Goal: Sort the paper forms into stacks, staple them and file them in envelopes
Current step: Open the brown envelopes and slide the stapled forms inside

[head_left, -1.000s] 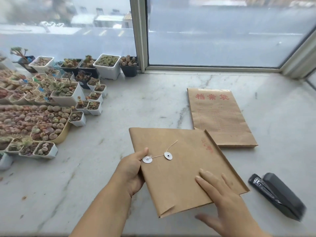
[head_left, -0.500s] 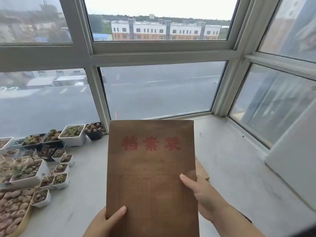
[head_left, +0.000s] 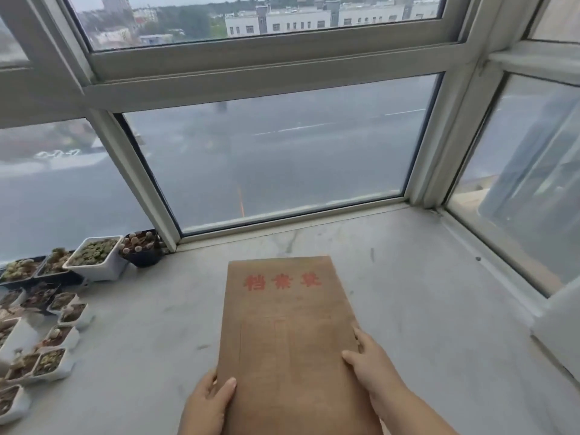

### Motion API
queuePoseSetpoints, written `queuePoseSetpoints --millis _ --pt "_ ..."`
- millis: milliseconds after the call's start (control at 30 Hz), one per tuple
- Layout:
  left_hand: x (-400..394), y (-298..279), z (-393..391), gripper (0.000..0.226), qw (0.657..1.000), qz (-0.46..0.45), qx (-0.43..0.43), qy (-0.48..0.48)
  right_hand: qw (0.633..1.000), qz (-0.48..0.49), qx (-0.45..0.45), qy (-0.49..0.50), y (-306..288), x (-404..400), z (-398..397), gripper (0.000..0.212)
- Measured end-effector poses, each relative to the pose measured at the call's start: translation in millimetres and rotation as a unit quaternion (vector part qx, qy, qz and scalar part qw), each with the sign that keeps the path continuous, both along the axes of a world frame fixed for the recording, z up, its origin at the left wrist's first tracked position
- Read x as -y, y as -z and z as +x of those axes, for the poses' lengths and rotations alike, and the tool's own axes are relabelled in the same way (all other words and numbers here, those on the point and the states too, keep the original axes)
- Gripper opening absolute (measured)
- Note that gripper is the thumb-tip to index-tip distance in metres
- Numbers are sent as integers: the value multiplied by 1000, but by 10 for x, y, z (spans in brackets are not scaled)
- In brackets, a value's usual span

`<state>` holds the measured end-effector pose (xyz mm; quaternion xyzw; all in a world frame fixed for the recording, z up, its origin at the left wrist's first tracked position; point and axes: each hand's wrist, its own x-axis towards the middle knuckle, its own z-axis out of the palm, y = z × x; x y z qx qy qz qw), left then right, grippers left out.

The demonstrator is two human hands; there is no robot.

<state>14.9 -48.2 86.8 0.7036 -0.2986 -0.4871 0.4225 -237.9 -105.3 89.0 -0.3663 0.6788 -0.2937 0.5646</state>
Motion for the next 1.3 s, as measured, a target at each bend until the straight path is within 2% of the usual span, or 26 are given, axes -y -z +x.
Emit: queuePoseSetpoints --millis 100,167,267,300,333,400,433,533,567,633,700,767,867,933,1000,1033,1133,1200,1300 --pt "620 232 -347 34 999 10 5 -36 997 -48 -54 -40 83 722 -268 42" --pt "890 445 -473 30 998 29 36 -33 990 -56 -104 -78 222 1116 -376 39" --pt "1119 902 -499 27 993 84 87 -17 970 -10 -188 -152 638 1411 -463 33" --pt "1127 1069 -487 31 988 101 116 -12 957 7 -224 -185 742 1424 -486 33" --pt "1121 1162 -504 46 979 133 152 -14 946 18 -250 -203 842 1425 -514 34" --pt "1090 1129 -621 74 964 174 198 -28 949 22 -243 -200 966 1389 -567 40" --pt "1081 1088 -689 75 961 188 196 -52 958 23 -218 -185 1001 1370 -576 43" --pt "1047 1075 -752 60 964 211 141 -81 965 26 -194 -175 1053 1276 -527 35" --pt "1031 1101 -743 59 964 221 128 -80 960 21 -205 -187 1087 1225 -503 41" --pt "957 1291 -638 63 959 243 121 -76 957 22 -212 -199 1137 1102 -455 54" --pt "878 1355 -598 64 957 255 125 -63 961 16 -203 -186 1147 991 -436 57" --pt "843 1253 -690 70 955 260 142 -30 966 21 -207 -154 1136 906 -460 57" --pt "836 1599 -565 79 950 276 146 -1 974 46 -196 -103 1024 889 -529 44" --pt "840 1424 -621 67 959 270 88 -19 986 61 -144 -63 910 852 -593 30" --pt "777 1106 -732 29 965 260 14 -30 994 63 -87 -32 818 792 -678 30" --pt "719 1019 -762 18 967 254 -10 -21 995 66 -65 -25 788 731 -726 28" --pt "574 882 -859 18 972 230 -46 23 996 84 -5 11 674 491 -925 36" --pt "508 768 -1024 21 973 215 -75 48 996 76 -24 25 575 317 -1130 42" --pt "454 615 -1459 21 973 193 -103 72 993 44 -100 36 364 100 -1557 43"
